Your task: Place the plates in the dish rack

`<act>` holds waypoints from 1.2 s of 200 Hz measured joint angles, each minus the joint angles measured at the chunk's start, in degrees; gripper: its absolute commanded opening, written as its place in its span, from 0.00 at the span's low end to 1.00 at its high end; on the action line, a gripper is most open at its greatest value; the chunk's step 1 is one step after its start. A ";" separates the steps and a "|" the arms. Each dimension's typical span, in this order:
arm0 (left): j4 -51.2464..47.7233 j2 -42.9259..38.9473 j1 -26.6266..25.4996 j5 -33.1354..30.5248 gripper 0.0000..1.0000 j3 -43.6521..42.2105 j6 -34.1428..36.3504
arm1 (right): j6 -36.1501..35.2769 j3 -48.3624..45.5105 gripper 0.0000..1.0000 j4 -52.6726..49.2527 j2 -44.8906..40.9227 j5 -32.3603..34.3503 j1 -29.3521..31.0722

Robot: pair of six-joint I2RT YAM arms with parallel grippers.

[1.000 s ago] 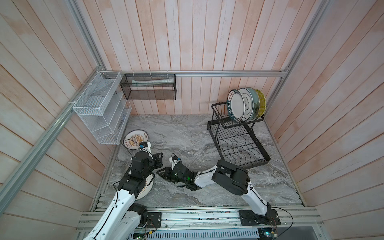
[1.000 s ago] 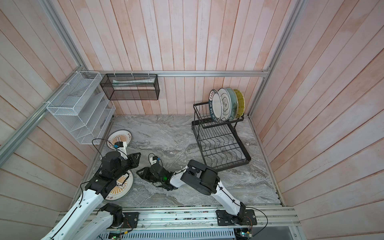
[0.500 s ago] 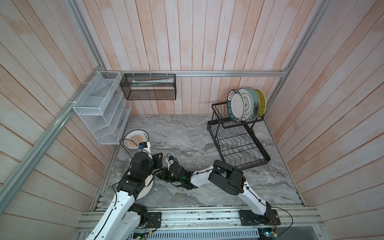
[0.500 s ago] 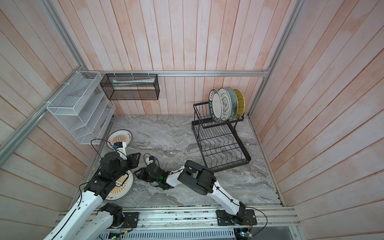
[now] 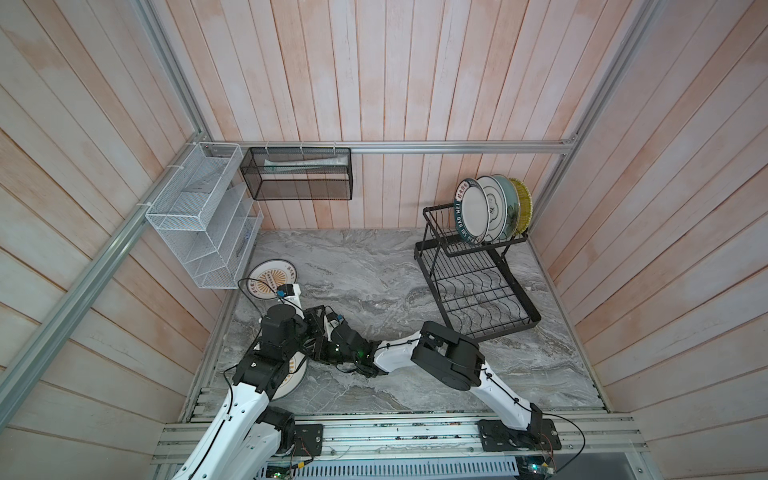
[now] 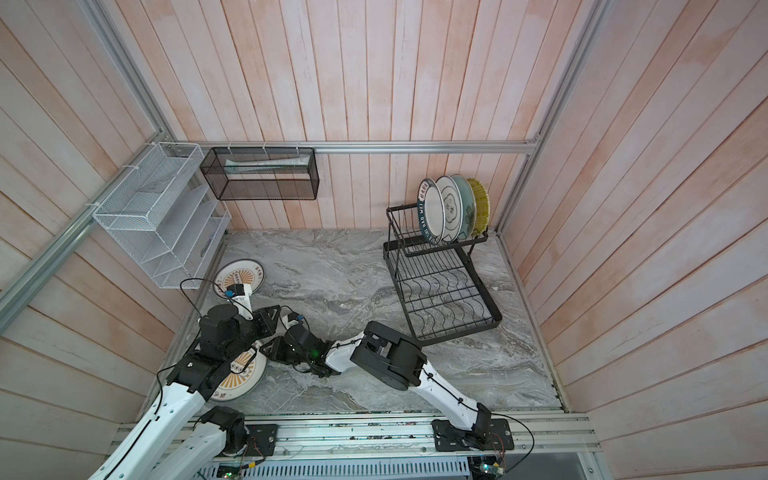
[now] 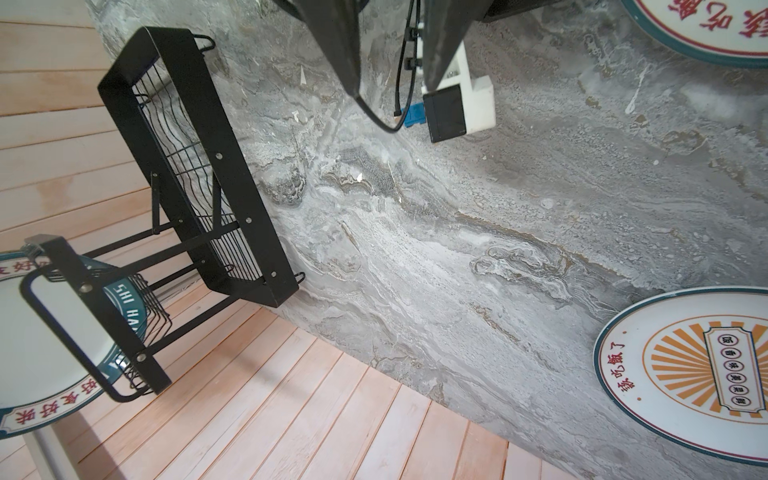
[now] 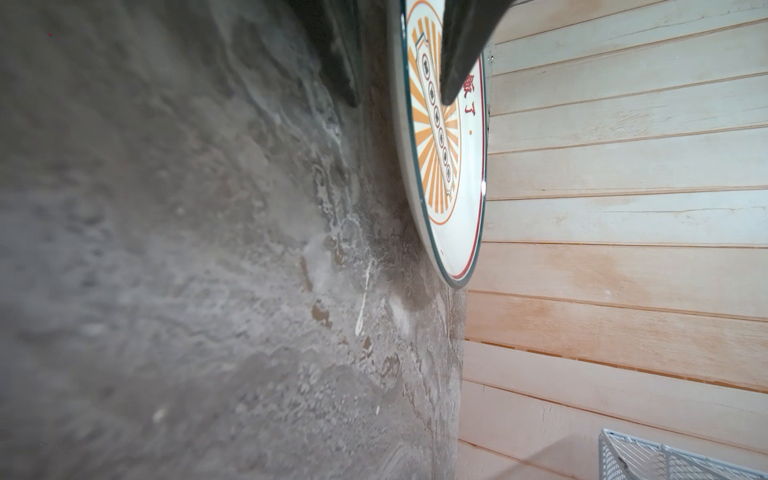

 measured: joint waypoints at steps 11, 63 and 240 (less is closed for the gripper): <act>-0.17 -0.13 0.00 0.00 0.28 0.00 0.02 | -0.07 0.09 0.28 -0.13 0.04 -0.09 0.02; -0.59 -0.46 0.00 0.00 0.28 0.00 0.02 | -0.33 0.55 0.18 -0.59 0.17 -0.57 0.00; -2.29 -0.24 0.00 -0.15 0.28 0.94 0.04 | 0.68 -3.34 0.09 3.93 -0.81 -0.61 -1.22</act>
